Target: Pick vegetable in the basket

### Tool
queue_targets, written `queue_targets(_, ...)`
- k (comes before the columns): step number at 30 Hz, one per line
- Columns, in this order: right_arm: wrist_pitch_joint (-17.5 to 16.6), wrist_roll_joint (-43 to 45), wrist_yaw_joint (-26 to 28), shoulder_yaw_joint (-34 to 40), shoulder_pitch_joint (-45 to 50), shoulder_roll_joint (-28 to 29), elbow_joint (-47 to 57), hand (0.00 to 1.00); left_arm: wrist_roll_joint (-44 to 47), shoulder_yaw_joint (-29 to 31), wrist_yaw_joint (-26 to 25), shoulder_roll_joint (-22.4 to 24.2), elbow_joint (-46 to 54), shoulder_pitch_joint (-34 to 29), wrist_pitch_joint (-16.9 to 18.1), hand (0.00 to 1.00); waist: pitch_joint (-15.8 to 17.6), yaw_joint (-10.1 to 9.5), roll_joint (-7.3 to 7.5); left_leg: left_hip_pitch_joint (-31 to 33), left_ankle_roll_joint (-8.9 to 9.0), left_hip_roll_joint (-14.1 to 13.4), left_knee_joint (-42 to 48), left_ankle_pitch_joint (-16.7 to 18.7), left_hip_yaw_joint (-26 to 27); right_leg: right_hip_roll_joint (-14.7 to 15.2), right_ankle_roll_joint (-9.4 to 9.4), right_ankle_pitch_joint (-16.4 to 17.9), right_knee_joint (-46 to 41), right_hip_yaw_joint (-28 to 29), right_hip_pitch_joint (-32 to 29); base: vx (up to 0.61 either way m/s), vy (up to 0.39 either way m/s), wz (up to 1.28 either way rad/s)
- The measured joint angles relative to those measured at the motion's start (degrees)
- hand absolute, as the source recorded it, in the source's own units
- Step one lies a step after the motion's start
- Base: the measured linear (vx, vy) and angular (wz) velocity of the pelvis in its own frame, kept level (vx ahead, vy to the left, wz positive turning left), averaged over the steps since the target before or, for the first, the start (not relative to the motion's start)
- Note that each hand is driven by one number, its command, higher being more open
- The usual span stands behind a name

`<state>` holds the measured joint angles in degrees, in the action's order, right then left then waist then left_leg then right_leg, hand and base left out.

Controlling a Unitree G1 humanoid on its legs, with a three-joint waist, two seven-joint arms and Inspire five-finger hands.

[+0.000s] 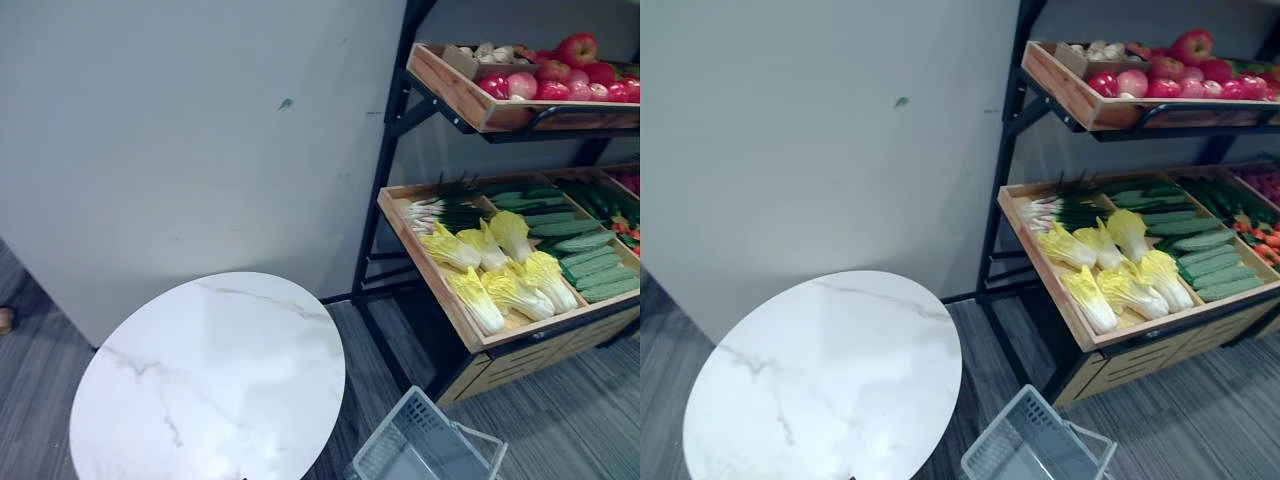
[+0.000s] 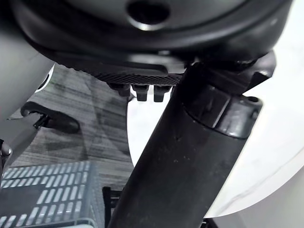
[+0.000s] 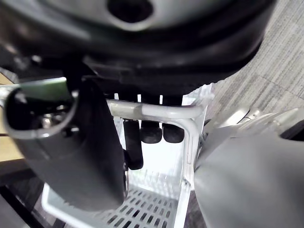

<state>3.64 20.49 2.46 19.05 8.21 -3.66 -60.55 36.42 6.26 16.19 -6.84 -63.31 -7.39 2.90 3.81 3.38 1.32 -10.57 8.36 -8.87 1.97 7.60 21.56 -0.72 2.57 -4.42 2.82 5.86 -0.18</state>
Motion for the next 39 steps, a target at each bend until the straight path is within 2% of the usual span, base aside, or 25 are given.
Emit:
queue_targets(1,0.03,0.29,0.01,0.01,-0.04,0.19,0.09,0.0,0.01,0.55,0.0,-0.31,0.34,0.17,0.02,1.0,0.45,0.09,0.26,1.58,1.14,-1.54,6.48,1.83,0.25,-0.57,-0.46,1.24,-1.84,0.79,-0.01,0.11,-0.137,-0.47)
queue_targets(2,0.23,0.37,-0.07,0.0,0.01,0.2,-0.02,0.0,0.24,2.19,-0.04,-0.32,1.24,0.37,0.29,1.0,0.91,0.33,0.83,5.14,0.24,-3.59,17.86,3.08,-0.13,-1.58,-1.1,2.74,-4.53,2.37,-0.06,0.12,-0.153,-0.55)
queue_targets(3,0.37,0.25,-0.09,0.0,0.15,0.09,-0.09,0.0,0.48,3.12,-0.02,-0.2,1.8,0.38,0.49,1.0,1.09,0.3,0.87,7.22,-0.45,-5.01,24.64,3.01,-0.62,-2.11,-1.6,3.52,-5.92,3.53,-0.06,0.14,-0.143,-0.91)
queue_targets(4,0.65,-0.33,-0.04,-0.08,0.36,-0.53,0.25,0.0,1.62,5.01,-0.01,0.82,2.67,0.45,0.99,1.0,1.8,-0.22,0.76,11.9,-6.02,-6.41,36.01,3.02,-5.14,-3.41,-2.55,4.96,-8.88,6.35,-0.2,0.15,-0.039,-1.39)
queue_targets(5,1.25,-1.17,-0.19,-0.23,-0.14,-1.51,-0.01,0.0,2.86,6.2,-0.01,2.17,2.88,0.97,1.63,1.0,2.16,-1.2,-1.05,13.6,-5.97,-3.48,38.36,6.69,-11.79,-5.35,-3.15,5.94,-11.34,10.79,-1.08,0.15,0.021,-1.59)
queue_targets(6,1.4,-2.56,-0.19,-0.23,-0.71,-2.58,-0.35,0.0,3.92,6.01,-0.03,2.92,2.91,1.46,1.83,1.0,2.79,-1.1,-1.74,13.86,-5.91,-1.23,36.36,9.18,-13.38,-5.88,-3.5,6.2,-12.09,12.95,-1.65,0.14,0.117,-1.82)
queue_targets(8,2.57,-5.0,-0.03,-0.44,-2.29,-3.22,-1.32,0.0,5.98,4.93,0.32,3.71,3.84,2.19,2.2,1.0,4.41,-2.66,-0.41,13.69,-6.75,7.12,30.26,12.48,-19.84,-6.17,-3.39,6.08,-12.99,20.59,-1.86,0.04,0.155,-1.65)
queue_targets(9,2.57,-5.35,0.42,-0.49,-2.4,-3.23,-1.31,0.0,6.5,4.6,0.35,3.52,4.25,2.12,2.32,1.0,4.68,-2.85,0.03,13.72,-6.75,9.12,28.0,12.49,-21.92,-6.27,-3.28,6.04,-13.16,22.27,-1.83,-0.04,0.139,-1.55)
queue_targets(10,2.56,-6.37,1.43,-0.57,-2.41,-3.41,-1.08,0.0,7.49,4.59,0.32,3.77,4.69,1.89,2.87,1.0,4.87,-3.18,-0.24,13.63,-6.91,11.12,22.97,12.09,-26.35,-7.26,-3.16,6.06,-13.31,24.51,-2.08,-0.07,0.111,-1.45)
queue_targets(11,2.5,-6.98,2.07,-0.59,-2.26,-3.93,-1.04,0.0,8.75,4.61,0.29,4.68,4.63,1.91,3.35,1.0,4.98,-3.28,-1.78,13.57,-8.8,9.61,19.55,7.48,-26.81,-9.2,-2.6,6.49,-14.03,24.78,-2.3,-0.05,0.099,-1.32)
queue_targets(12,2.54,-6.96,1.95,-0.54,-2.13,-3.6,-1.13,0.0,9.05,4.82,0.09,4.68,4.61,1.9,3.3,1.0,4.78,-3.44,-1.86,13.52,-9.7,9.28,19.39,6.78,-25.48,-9.33,-2.54,6.7,-14.53,24.83,-2.41,0.03,0.115,-1.01)
queue_targets(15,2.35,-6.49,2.12,-0.5,-0.68,-0.94,0.19,0.0,8.8,4.78,-0.18,3.62,4.44,1.97,3.16,1.0,3.93,-3.5,0.01,11.16,-9.87,9.88,13.27,5.04,-21.64,-6.44,-2.26,6.76,-14.44,21.41,-4.1,0.11,0.088,-0.6)
queue_targets(17,1.7,-6.48,2.45,-0.36,0.72,-0.07,1.51,0.0,8.06,4.8,-0.83,3.76,3.94,2.08,2.79,1.0,3.56,-3.34,-0.12,9.26,-10.53,10.25,9.83,3.64,-21.12,-5.08,-1.22,6.66,-13.24,19.57,-3.67,0.12,0.026,-0.09)
queue_targets(22,1.56,-7.02,2.46,-0.51,0.66,-0.72,1.54,0.0,8.1,6.32,-1.83,4.73,1.89,1.97,1.79,1.0,2.55,-3.44,-1.75,6.59,-10.15,9.65,7.03,3.3,-20.76,-5.04,-0.73,6.48,-13.02,15.31,-3.17,0.14,0.011,-0.03)
queue_targets(28,1.08,-6.9,2.45,-0.49,0.56,-0.72,1.14,0.0,7.76,6.77,-0.93,4.86,1.11,1.81,1.76,1.0,2.1,-3.46,-1.81,4.62,-9.7,9.05,5.09,3.03,-19.94,-5.46,-0.69,6.41,-12.99,13.9,-2.71,0.03,0.009,-0.05)
queue_targets(30,0.84,-6.89,2.26,-0.42,0.11,-0.91,1.16,0.0,6.58,8.55,-0.47,5.25,1.1,1.68,1.63,1.0,2.07,-3.66,-2.01,4.34,-9.74,8.23,5.09,3.01,-17.47,-5.77,0.73,5.36,-12.43,12.28,-3.23,-0.06,0.019,-0.6)
queue_targets(31,0.47,-6.91,2.25,0.06,-0.65,-0.9,1.41,0.0,6.08,9.36,-0.2,5.38,1.08,0.93,1.71,1.0,2.14,-4.35,-1.93,4.15,-9.86,7.33,4.96,2.93,-13.43,-4.66,-0.72,6.42,-12.67,5.23,-4.34,-0.11,0.017,-1.37)
queue_targets(32,-0.92,-7.04,2.0,0.04,-1.3,-0.85,1.52,0.0,5.74,10.54,-0.16,5.22,0.7,0.32,1.6,1.0,2.23,-5.09,-1.94,4.19,-9.86,6.77,4.85,2.93,-8.87,-1.78,-1.42,8.02,-17.09,-4.89,-6.47,-0.1,0.023,-1.49)
queue_targets(33,-1.4,-7.05,2.22,0.01,-1.74,-0.98,1.52,0.0,5.73,10.61,-0.13,5.13,0.71,-0.11,1.65,1.0,2.21,-5.23,-1.9,3.94,-9.86,6.35,4.87,2.93,-7.06,-0.32,-1.51,8.86,-19.29,-9.31,-6.99,-0.03,0.034,-1.5)
queue_targets(34,-1.83,-7.16,2.54,-0.08,-2.8,-0.97,0.96,0.0,5.82,10.88,-0.07,4.83,0.71,-0.87,1.81,1.0,2.25,-5.38,-1.9,3.12,-9.83,4.98,5.25,2.95,-3.54,3.13,-2.15,9.98,-23.92,-17.58,-6.89,0.05,0.023,-1.31)
queue_targets(35,-2.4,-7.14,2.8,-0.6,-3.09,-0.55,0.23,0.0,5.88,10.89,0.07,4.28,0.71,-1.9,1.92,1.0,2.04,-5.79,-1.39,2.58,-9.81,4.07,6.6,2.97,-1.14,6.8,-2.43,10.23,-27.31,-22.61,-6.19,0.06,-0.001,-1.28)
queue_targets(36,-2.67,-6.99,3.08,-0.81,-3.14,-0.29,-0.11,0.0,5.9,10.95,0.19,3.87,0.78,-2.28,1.99,1.0,1.87,-5.83,-0.49,2.58,-9.69,4.11,7.81,3.1,-0.15,8.27,-2.13,9.99,-27.67,-23.66,-5.91,0.04,-0.083,-1.12)
queue_targets(37,-2.74,-6.86,3.37,-1.83,-3.41,-0.06,-0.27,0.0,5.92,11.33,0.31,2.8,0.8,-1.55,1.97,1.0,2.65,-5.92,1.61,3.88,-10.28,4.1,11.59,4.11,-0.05,7.5,-2.85,9.22,-27.27,-25.08,-5.19,-0.09,-0.091,-1.21)
queue_targets(38,-2.63,-6.73,3.34,-2.45,-3.82,-0.28,-0.88,0.0,5.72,11.66,0.56,2.82,0.7,-1.41,1.83,1.0,2.49,-6.67,1.4,4.61,-10.32,6.3,9.93,6.53,-2.46,5.9,-3.79,7.49,-22.02,-22.69,-4.6,-0.15,-0.055,-1.22)
queue_targets(39,-2.58,-6.67,3.21,-2.25,-4.36,-0.93,-1.23,0.0,5.63,11.8,0.66,3.18,0.53,-1.92,1.71,1.0,1.6,-6.94,-0.61,5.52,-11.05,5.85,7.69,4.99,-3.64,3.65,-3.06,6.2,-16.82,-21.17,-2.44,-0.24,0.041,-1.54)
